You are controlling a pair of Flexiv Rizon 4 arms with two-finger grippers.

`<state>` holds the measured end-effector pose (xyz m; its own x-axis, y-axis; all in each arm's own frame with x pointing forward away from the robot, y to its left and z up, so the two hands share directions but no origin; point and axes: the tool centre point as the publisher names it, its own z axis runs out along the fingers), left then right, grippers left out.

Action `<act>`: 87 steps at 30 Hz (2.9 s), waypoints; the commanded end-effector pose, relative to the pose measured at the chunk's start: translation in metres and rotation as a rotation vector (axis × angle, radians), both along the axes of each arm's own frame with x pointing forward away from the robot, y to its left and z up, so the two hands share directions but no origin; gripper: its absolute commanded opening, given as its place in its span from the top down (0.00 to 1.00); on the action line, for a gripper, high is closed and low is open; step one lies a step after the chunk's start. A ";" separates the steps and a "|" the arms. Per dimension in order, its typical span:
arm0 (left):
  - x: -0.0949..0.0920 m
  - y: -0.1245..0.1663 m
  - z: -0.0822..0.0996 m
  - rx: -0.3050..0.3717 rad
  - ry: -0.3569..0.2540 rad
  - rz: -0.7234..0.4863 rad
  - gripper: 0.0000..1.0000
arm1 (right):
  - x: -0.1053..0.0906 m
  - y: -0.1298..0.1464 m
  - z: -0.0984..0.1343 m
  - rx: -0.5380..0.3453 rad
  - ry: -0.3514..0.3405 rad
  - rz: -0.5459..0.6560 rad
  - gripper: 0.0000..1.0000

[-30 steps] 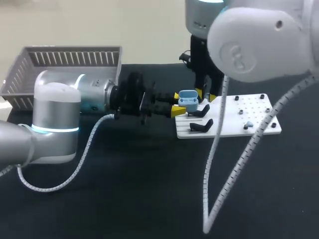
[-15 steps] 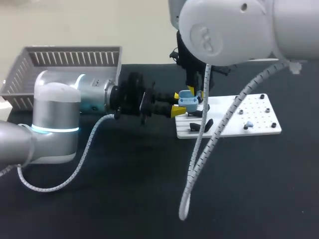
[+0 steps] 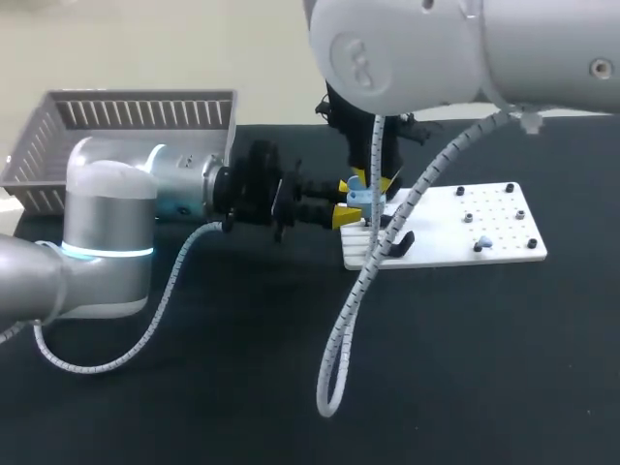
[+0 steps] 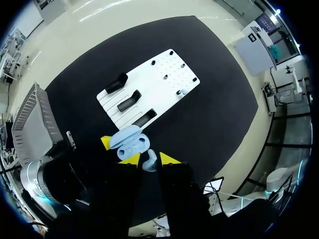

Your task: Pick up each earbud case from the left stands, insert the matching earbuds, close the lid, and place the case in the box.

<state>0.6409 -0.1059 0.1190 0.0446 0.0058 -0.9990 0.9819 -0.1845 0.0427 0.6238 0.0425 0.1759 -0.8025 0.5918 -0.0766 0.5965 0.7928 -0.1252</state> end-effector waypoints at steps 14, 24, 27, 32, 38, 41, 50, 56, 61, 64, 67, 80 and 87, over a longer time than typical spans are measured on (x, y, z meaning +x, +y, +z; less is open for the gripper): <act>0.000 0.000 -0.001 -0.002 -0.002 0.002 1.00 | 0.010 0.006 -0.008 -0.033 0.017 -0.008 1.00; 0.000 0.000 -0.001 -0.002 -0.002 0.002 1.00 | 0.013 0.004 -0.013 -0.038 0.027 -0.018 1.00; 0.000 0.000 -0.001 -0.002 -0.002 0.002 1.00 | 0.014 0.002 -0.014 -0.031 0.025 -0.017 1.00; 0.000 0.000 -0.001 -0.002 -0.002 0.002 1.00 | 0.017 -0.001 -0.015 -0.027 0.024 -0.025 1.00; 0.000 0.000 -0.001 -0.002 -0.002 0.002 1.00 | 0.018 -0.004 -0.020 -0.020 0.036 -0.031 1.00; 0.000 0.000 -0.001 -0.002 -0.002 0.002 1.00 | 0.018 -0.004 -0.021 -0.020 0.039 -0.032 1.00; 0.000 0.000 -0.001 -0.002 -0.002 0.002 1.00 | 0.020 -0.004 -0.025 -0.007 0.041 -0.027 1.00; 0.000 0.000 -0.001 -0.002 -0.002 0.002 1.00 | 0.020 -0.005 -0.026 0.015 0.043 -0.016 0.31; 0.000 0.000 -0.001 -0.002 -0.002 0.002 1.00 | 0.000 -0.011 -0.010 0.111 0.011 0.012 0.00; 0.000 0.000 -0.001 -0.002 -0.002 0.002 1.00 | -0.016 -0.021 -0.002 0.171 -0.036 0.108 0.00; 0.000 0.000 -0.001 -0.002 -0.002 0.002 1.00 | -0.026 -0.036 -0.004 0.201 -0.073 0.256 0.00; 0.000 0.000 -0.001 -0.002 -0.002 0.002 1.00 | -0.048 -0.103 -0.008 0.305 -0.317 0.286 0.38; 0.000 0.000 -0.001 -0.002 -0.002 0.002 1.00 | -0.045 -0.124 -0.026 0.294 -0.327 0.277 0.44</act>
